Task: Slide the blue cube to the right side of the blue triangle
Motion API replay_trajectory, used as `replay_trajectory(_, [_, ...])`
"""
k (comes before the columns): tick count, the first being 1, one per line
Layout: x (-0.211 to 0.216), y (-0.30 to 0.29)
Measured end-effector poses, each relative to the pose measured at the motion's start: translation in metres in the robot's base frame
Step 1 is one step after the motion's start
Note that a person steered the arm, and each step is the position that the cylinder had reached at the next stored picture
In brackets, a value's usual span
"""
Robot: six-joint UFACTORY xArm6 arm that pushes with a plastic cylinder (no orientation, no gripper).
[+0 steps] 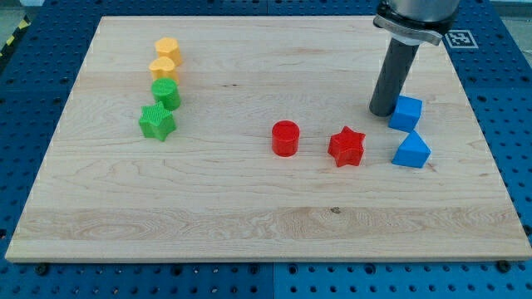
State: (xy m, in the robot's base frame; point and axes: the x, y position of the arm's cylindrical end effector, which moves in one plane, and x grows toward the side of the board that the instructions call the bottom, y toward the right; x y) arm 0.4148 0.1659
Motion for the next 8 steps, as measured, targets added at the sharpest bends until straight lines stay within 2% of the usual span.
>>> replay_trajectory(2, [-0.001,0.014])
replay_trajectory(4, [-0.021,0.025])
replay_trajectory(8, [-0.009,0.053])
